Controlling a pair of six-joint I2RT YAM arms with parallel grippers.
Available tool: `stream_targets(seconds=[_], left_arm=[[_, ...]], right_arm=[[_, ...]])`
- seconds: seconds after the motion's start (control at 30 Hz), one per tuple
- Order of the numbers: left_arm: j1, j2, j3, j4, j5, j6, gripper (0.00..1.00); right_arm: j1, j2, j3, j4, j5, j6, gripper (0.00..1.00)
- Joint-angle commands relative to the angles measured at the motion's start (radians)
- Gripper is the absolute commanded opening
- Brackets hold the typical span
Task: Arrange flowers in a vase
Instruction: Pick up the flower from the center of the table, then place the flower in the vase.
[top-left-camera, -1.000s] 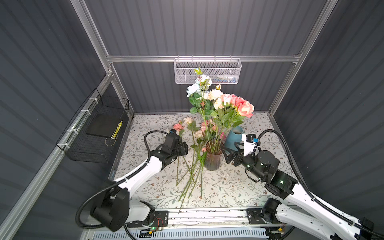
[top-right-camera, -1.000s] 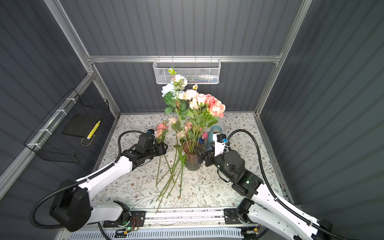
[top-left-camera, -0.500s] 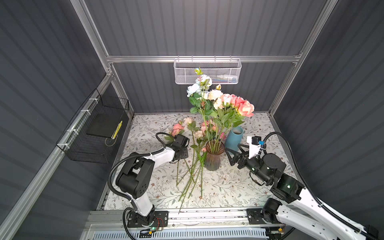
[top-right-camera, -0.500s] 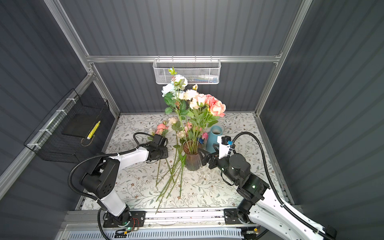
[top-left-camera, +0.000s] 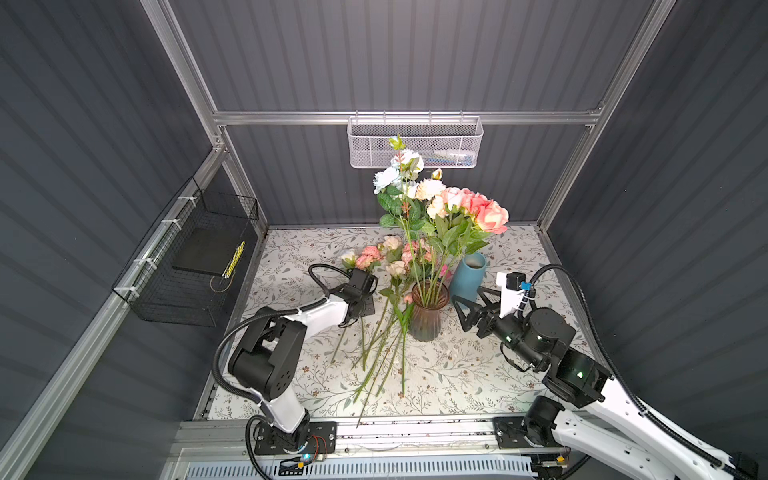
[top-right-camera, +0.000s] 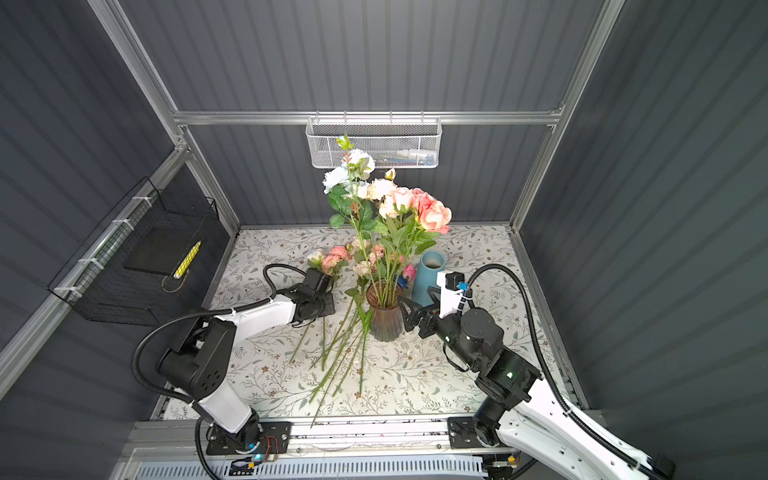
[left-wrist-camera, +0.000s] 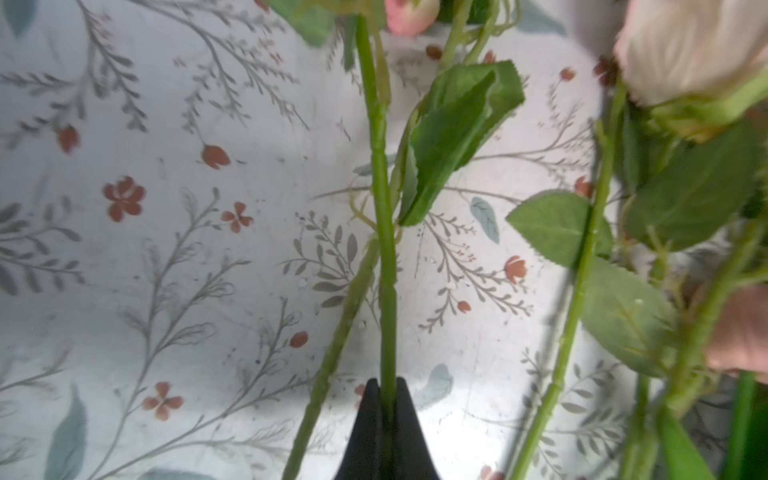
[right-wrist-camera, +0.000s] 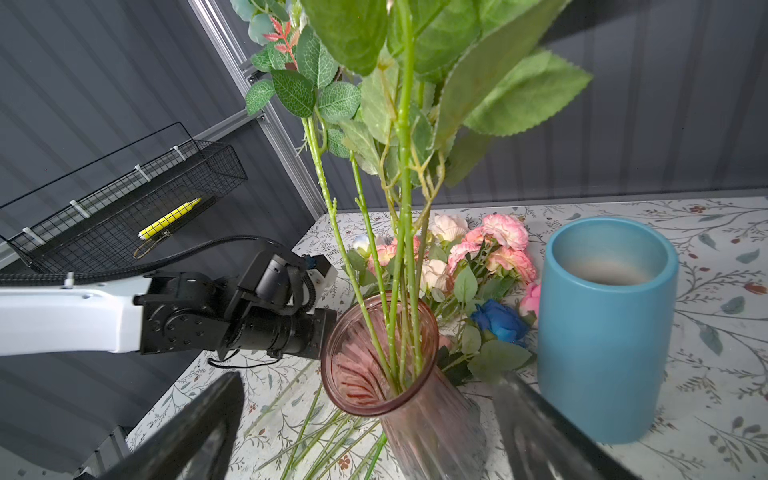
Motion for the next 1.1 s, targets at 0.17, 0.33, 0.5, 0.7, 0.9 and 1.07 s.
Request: stream_targets(seconds=[0.17,0.33,0.5,0.7,0.9,1.07], left_arm=[[0.006,-0.343,-0.058,0.097,-0.111,0.063,0.0],[0.006,-0.439,-0.003,0.047,-0.03,0.087,0.0],[0.006,-0.608,-0.031,0.168,0.227,0.133,0.0],[0.006,-0.744,-0.005,0.277,0.614,0.194,0.0],[0.006,-0.728,0.029,0.417,1.019,0.133,0.0],[0.005,-0.663,0.013,0.563,1.234,0.035,0.0]], right_arm=[[0.005,-0.016,0.017,-0.004,-0.009,0.019,0.99],[0.004,-0.006,0.038,-0.002,-0.054,0.038,0.99],[0.004,0.026,0.079,0.024,-0.224,0.038,0.99],[0.006,0.12,0.174,0.061,-0.482,0.066,0.99],[0.024,0.281,0.278,0.166,-0.676,0.117,0.96],[0.041,0.345,0.346,0.242,-0.692,0.127,0.94]])
